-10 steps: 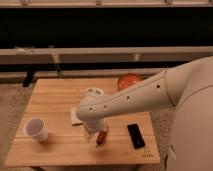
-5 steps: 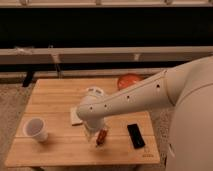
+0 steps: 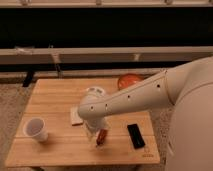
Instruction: Place the white sponge in the ceramic bowl
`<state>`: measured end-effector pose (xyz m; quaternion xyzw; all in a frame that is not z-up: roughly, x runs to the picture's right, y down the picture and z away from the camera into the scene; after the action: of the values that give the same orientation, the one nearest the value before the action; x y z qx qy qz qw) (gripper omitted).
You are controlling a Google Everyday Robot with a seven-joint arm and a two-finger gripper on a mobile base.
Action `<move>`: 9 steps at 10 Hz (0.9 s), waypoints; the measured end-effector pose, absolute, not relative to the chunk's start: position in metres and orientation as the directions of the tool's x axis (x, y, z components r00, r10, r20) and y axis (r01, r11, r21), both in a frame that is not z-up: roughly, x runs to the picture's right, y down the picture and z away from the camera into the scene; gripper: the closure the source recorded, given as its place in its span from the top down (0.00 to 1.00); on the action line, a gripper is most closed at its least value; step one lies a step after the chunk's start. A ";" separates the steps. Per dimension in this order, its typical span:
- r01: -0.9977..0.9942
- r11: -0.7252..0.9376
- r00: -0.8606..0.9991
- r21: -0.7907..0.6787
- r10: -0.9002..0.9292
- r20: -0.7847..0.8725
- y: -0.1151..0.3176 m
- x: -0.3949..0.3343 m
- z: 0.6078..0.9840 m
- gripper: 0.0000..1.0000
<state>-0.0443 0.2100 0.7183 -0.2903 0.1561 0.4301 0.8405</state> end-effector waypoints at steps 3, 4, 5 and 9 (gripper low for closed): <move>-0.839 0.428 0.544 -0.336 0.651 -0.530 0.211 -0.035 0.716 0.65; -0.854 0.410 0.521 -0.321 0.663 -0.538 0.212 -0.026 0.714 0.65; -0.873 0.384 0.488 -0.301 0.680 -0.546 0.213 -0.009 0.710 0.65; -0.953 0.254 0.301 -0.165 0.732 -0.611 0.203 0.092 0.699 0.65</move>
<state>0.0924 0.2028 0.6986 -0.2609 0.2113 0.5521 0.7632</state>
